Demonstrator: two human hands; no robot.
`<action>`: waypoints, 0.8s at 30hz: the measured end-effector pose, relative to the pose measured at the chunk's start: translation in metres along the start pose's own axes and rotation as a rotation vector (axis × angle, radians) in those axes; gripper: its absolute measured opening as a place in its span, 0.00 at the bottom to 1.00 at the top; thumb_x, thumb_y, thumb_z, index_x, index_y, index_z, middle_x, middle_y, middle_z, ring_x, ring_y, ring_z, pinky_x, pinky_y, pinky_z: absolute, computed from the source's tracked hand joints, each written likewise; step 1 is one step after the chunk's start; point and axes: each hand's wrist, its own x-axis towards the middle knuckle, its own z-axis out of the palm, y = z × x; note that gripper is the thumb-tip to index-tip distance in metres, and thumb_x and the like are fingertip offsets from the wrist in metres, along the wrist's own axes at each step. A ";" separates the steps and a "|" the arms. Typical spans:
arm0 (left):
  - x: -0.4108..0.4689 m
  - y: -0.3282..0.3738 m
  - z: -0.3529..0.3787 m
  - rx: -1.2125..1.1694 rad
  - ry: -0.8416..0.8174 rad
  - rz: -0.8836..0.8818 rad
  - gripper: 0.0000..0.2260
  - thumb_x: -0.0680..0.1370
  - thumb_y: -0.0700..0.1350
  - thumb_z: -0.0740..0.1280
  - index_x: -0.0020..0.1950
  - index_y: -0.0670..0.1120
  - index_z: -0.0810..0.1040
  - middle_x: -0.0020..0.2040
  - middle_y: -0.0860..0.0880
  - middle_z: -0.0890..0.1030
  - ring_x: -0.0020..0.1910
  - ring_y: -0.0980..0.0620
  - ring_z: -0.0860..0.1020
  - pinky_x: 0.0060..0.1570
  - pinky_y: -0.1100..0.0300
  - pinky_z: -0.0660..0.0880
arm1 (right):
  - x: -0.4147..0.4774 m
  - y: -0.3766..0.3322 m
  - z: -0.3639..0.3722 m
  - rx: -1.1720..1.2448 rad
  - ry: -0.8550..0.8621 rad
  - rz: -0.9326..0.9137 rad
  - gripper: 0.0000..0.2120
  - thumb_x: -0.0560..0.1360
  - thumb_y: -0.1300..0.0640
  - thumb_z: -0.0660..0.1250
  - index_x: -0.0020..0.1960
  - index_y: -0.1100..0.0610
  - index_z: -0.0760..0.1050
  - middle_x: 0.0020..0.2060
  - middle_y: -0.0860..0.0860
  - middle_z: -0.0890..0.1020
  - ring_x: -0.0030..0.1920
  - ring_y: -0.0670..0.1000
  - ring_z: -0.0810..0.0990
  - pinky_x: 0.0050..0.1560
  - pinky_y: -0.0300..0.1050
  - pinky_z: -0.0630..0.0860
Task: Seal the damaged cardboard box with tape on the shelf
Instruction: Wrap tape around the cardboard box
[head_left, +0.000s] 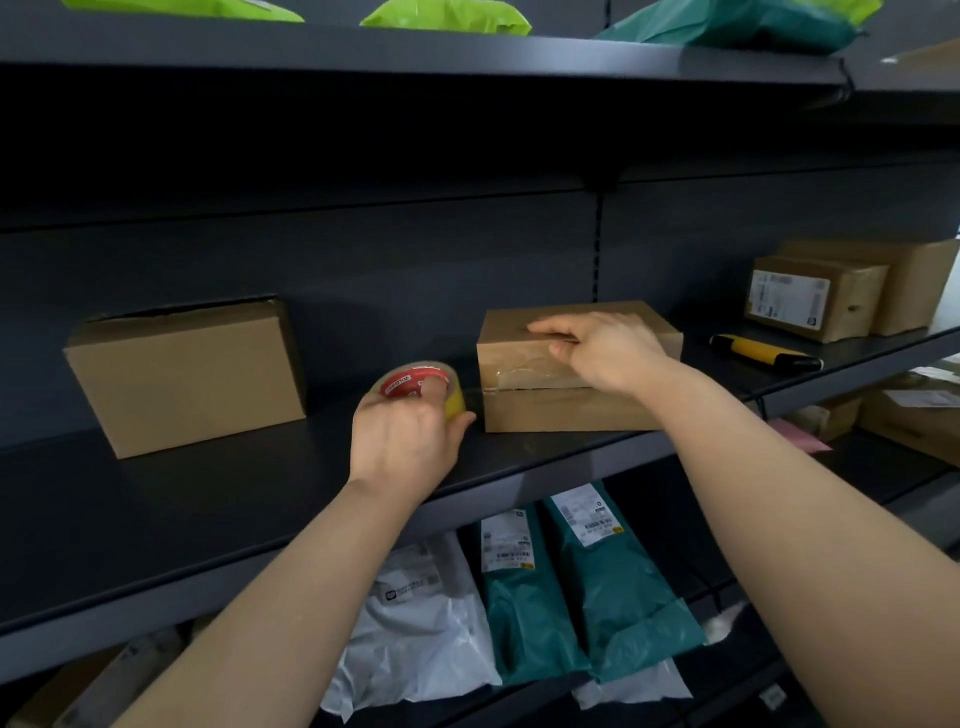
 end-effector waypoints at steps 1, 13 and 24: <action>0.000 0.000 0.001 -0.001 0.010 0.004 0.20 0.68 0.58 0.76 0.46 0.42 0.81 0.23 0.44 0.76 0.20 0.45 0.74 0.30 0.57 0.73 | 0.000 0.001 0.001 -0.002 0.003 -0.005 0.18 0.83 0.48 0.54 0.72 0.38 0.65 0.72 0.47 0.70 0.72 0.53 0.66 0.71 0.51 0.61; -0.001 0.001 0.006 -0.026 0.050 -0.021 0.19 0.69 0.57 0.76 0.45 0.42 0.81 0.22 0.45 0.75 0.19 0.45 0.73 0.31 0.55 0.73 | 0.000 0.006 -0.001 0.041 0.005 -0.054 0.17 0.82 0.49 0.57 0.69 0.36 0.67 0.70 0.45 0.72 0.69 0.51 0.69 0.65 0.49 0.67; -0.001 0.000 0.009 -0.155 0.035 -0.048 0.20 0.71 0.59 0.74 0.52 0.45 0.82 0.27 0.45 0.79 0.23 0.44 0.77 0.35 0.54 0.75 | -0.005 0.008 0.005 0.030 0.135 -0.143 0.27 0.68 0.37 0.72 0.66 0.35 0.71 0.65 0.39 0.76 0.66 0.48 0.73 0.68 0.48 0.64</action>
